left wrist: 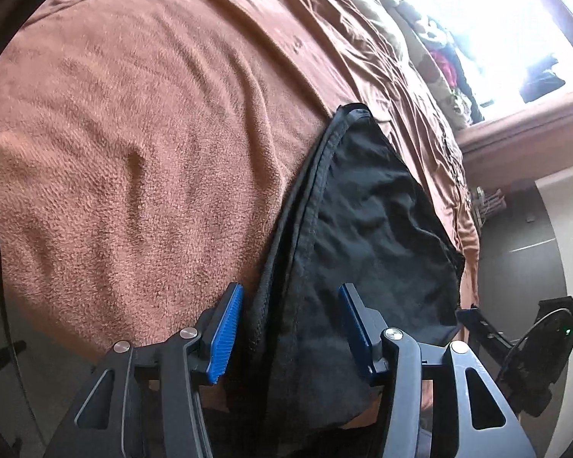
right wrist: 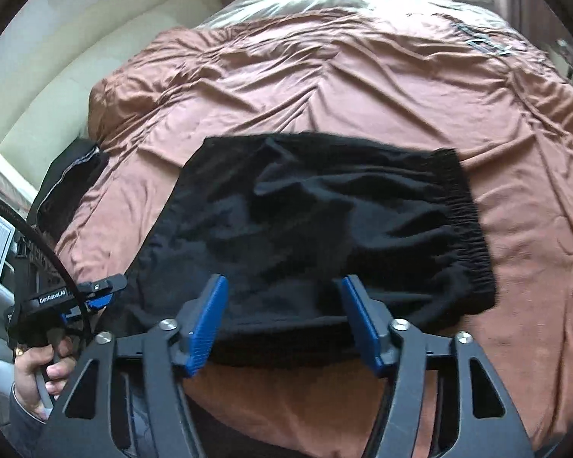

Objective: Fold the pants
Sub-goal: 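Close left tool on the pants edge while right tool grips the pants middle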

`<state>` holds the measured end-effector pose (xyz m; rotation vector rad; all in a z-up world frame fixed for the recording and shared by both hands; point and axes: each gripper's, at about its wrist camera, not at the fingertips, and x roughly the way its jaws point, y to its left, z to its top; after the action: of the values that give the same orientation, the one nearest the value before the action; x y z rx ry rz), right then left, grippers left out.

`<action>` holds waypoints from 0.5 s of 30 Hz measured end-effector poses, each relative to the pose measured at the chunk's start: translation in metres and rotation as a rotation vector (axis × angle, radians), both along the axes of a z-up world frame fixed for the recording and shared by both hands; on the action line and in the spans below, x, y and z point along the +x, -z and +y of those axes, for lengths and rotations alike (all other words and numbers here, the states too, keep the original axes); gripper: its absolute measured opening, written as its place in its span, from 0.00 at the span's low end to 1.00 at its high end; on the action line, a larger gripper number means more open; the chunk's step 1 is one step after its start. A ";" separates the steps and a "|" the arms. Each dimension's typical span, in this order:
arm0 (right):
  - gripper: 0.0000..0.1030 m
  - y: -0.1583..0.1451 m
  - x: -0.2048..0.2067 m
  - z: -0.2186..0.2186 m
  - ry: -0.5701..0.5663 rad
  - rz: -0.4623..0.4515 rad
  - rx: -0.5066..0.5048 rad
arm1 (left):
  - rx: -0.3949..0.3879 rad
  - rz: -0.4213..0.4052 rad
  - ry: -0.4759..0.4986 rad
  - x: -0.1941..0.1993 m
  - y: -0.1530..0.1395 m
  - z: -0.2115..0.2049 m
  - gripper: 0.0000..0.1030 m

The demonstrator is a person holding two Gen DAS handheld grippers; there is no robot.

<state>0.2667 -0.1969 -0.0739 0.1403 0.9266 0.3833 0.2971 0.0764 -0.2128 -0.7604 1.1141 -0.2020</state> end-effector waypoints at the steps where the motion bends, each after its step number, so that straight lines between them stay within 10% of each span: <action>1: 0.46 0.001 0.005 0.004 -0.006 0.005 -0.005 | 0.000 0.005 0.004 0.000 0.001 -0.001 0.47; 8: 0.40 0.015 0.032 0.026 -0.064 0.035 -0.005 | 0.026 0.030 0.025 0.003 0.003 -0.009 0.20; 15: 0.35 0.030 0.064 0.042 -0.067 0.094 -0.023 | -0.029 0.046 -0.019 -0.003 0.010 0.000 0.17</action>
<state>0.3311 -0.1553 -0.1041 0.1068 1.0302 0.4311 0.2943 0.0767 -0.2227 -0.8046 1.1492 -0.1851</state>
